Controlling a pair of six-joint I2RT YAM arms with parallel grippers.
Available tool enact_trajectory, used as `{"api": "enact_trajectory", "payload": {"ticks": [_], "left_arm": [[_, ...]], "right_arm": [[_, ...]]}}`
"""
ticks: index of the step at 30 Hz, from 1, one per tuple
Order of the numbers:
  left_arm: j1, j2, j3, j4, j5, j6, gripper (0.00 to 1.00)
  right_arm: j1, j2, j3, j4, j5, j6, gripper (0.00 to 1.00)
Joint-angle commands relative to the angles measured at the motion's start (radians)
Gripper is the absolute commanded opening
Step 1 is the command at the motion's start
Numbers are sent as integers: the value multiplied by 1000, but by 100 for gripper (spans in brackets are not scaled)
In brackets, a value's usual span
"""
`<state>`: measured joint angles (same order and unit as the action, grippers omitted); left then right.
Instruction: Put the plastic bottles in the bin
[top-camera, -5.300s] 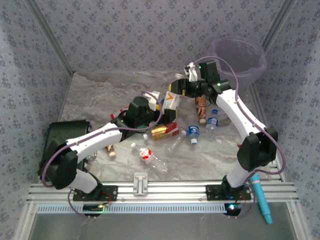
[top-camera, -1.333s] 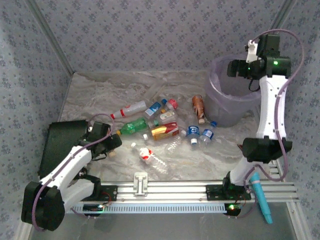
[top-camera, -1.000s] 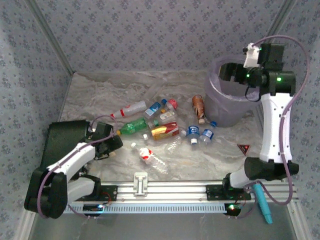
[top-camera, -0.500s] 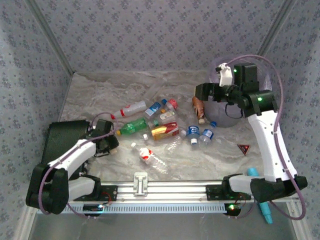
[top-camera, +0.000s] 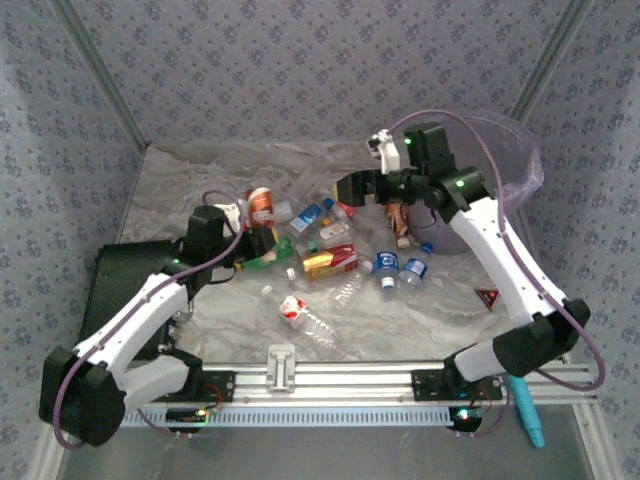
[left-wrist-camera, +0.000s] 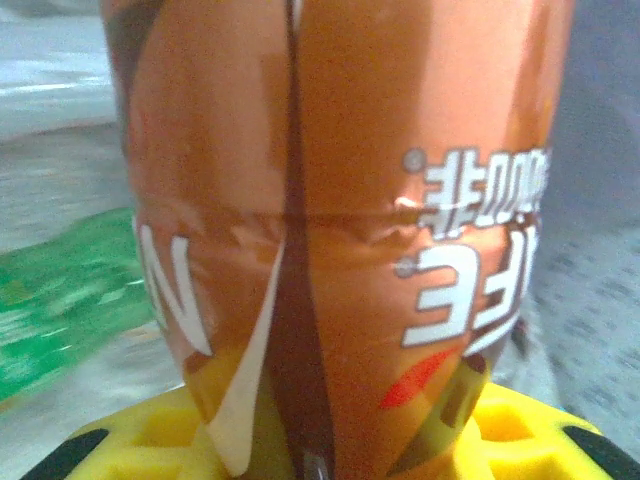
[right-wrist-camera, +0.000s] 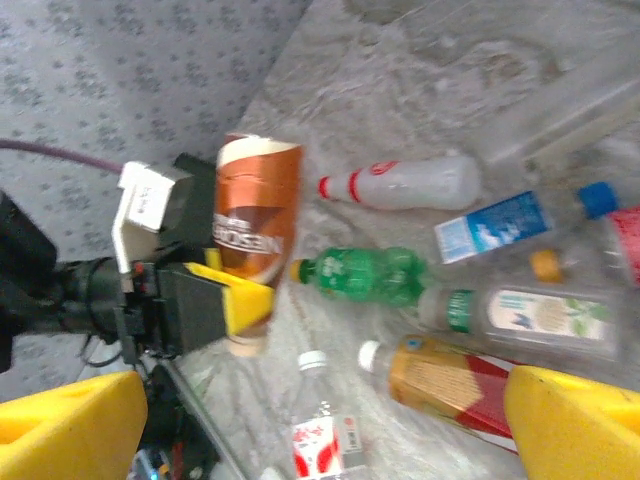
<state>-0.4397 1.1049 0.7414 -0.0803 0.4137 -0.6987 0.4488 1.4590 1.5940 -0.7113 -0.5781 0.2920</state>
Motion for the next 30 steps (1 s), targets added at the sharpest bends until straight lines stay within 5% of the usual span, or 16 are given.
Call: {"api": "enact_trajectory", "payload": {"ticks": [1,13,22,27,30], "left_arm": [[-45,85,52,254,174,-37,22],[-155,263,187,380,221,-51,17],[-167,280,207,381,215,-55,18],[-168,272,215,335,186,-45,62],[-169,250,217,269,154,-18,80]], "right_arm": [[25,63,8,95,-112,49,94],[48,228,43,176,-144,97,89],[42,238,38,201,-143,109,57],[21,230,92,139,-117,66,50],[-7,219,159,34,-69,0,48]]}}
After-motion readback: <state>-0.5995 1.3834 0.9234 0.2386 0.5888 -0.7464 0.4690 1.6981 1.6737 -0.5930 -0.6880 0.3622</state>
